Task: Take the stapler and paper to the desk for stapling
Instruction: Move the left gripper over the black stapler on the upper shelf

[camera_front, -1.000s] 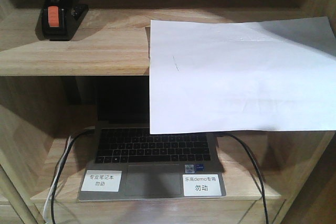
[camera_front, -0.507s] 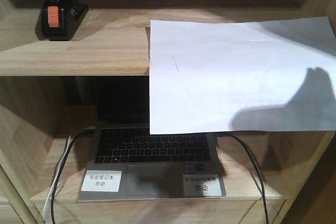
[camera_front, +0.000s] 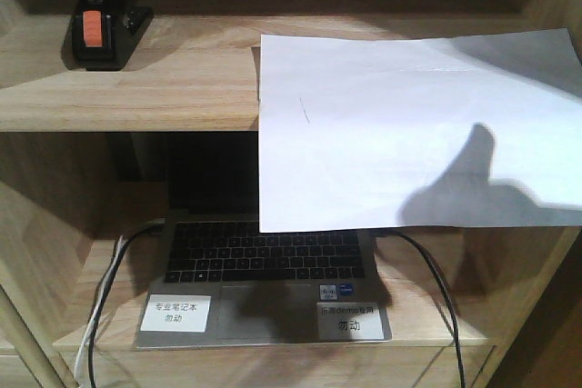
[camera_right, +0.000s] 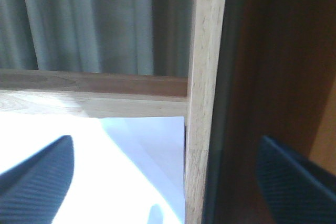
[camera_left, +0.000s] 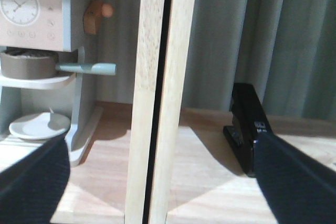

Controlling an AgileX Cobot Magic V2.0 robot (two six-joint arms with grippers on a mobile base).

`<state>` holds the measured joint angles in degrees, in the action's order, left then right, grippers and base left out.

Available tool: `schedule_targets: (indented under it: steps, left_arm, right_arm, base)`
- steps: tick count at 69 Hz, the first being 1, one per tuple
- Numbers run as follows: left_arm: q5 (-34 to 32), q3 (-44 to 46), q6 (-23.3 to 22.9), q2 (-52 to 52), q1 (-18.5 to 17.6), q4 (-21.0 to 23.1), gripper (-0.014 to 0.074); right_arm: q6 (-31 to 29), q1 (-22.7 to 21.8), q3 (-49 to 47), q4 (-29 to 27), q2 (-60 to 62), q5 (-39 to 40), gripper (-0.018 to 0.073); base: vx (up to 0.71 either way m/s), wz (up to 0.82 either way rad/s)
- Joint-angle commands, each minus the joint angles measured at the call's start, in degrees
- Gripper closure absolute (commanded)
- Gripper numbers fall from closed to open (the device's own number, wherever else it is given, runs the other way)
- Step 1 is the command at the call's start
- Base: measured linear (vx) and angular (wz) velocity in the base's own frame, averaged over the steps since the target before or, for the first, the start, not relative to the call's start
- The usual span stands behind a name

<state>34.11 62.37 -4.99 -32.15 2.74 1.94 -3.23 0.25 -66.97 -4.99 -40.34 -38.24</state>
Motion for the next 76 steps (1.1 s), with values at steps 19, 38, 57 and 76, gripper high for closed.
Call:
schedule_targets:
  steps: [19,38,57,76]
  left_arm:
    - [-4.84,1.37,-0.06,-0.78,-4.51,0.18,-0.0116]
    - [-6.56,1.37,-0.06,-1.35,-17.54,0.18,-0.0105]
    - [-6.76,1.37,-0.06,-3.34,-31.7,0.18,-0.0095]
    - [-6.63,1.37,2.08,-6.75,-44.73,0.18,-0.0083]
  right_arm:
    - [-0.13,-0.29,-1.54,0.4,-0.34,4.37,-0.0134]
    - [-0.13,-0.29,-1.54,0.4,-0.34,4.31,-0.0055]
    - [-0.13,-0.29,-1.54,0.4,-0.34,4.29,0.0039]
    - [-0.13,-0.29,-1.54,0.4,-0.34,4.08,0.009]
  base:
    - [0.0,0.0]
    - [0.0,0.0]
    - [0.0,0.0]
    - [0.0,0.0]
